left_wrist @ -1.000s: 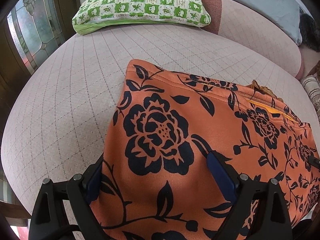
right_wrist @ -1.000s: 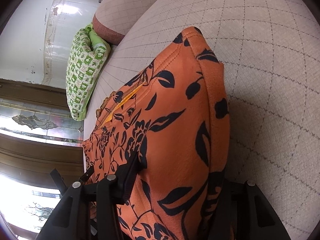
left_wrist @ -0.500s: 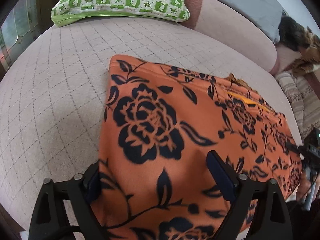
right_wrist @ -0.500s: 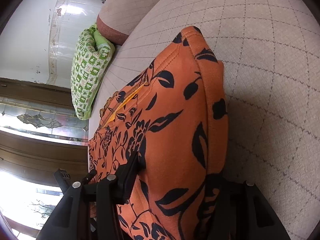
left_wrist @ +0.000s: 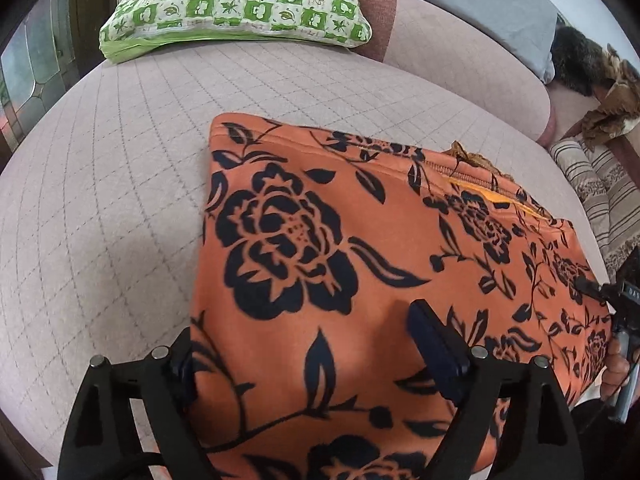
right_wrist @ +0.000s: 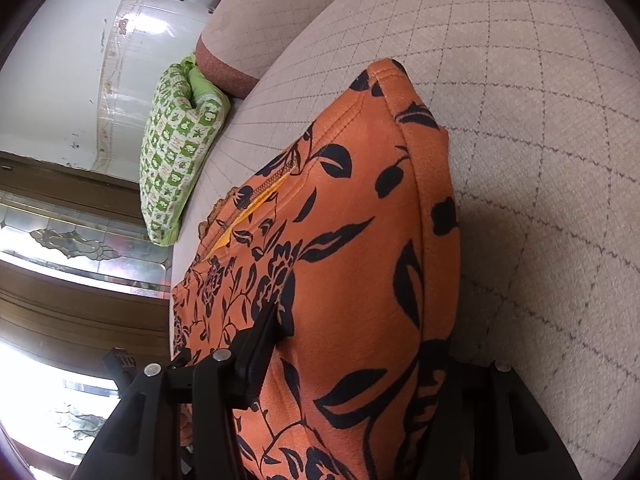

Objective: Fold small clothes

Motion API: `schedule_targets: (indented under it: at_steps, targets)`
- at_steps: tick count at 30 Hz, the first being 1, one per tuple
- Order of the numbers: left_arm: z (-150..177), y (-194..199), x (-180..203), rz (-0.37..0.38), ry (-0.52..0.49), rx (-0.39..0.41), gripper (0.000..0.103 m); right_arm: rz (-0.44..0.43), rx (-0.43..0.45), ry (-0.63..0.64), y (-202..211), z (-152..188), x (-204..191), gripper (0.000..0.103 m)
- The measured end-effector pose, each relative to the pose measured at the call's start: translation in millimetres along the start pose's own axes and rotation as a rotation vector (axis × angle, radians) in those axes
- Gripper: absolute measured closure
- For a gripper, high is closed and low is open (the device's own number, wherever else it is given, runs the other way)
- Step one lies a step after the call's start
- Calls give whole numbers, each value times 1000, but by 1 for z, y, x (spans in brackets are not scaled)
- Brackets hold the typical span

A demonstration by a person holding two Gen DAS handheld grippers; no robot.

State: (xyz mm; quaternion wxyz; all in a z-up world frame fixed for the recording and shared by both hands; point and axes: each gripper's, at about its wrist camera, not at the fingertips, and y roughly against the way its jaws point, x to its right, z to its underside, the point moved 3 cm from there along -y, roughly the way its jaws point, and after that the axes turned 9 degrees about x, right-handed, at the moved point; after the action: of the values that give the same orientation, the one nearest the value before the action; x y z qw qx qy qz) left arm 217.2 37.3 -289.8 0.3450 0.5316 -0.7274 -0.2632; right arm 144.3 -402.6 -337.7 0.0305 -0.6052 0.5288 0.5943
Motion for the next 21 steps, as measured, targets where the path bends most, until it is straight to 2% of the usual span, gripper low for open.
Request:
schedule_targets:
  at_steps: [1,4,6,7,8,13,17,21]
  targets:
    - [-2,1,1,9,15,4,16,7,2,4,0,0,0,49]
    - [-5,-1,5,-7,25,17,45,38,20,36,1,1,-6,52]
    - [-6,0,5,-10,23,23,54,67,30,76,1,3,-10,58]
    - [-7,2,6,-3,27,29,65,81,35,101,2,3,-13,62]
    - [-9,5,4,15,41,40,68,91,41,122,3,4,-15,63]
    - [-16,18,5,47,64,87,71,119,91,203,10,5,-30,70]
    - [-28,38,17,80,36,188,71,76,183,275,25,-1,-52,74]
    - [-43,48,36,92,-5,249,71,44,265,322,32,-14,-71,76]
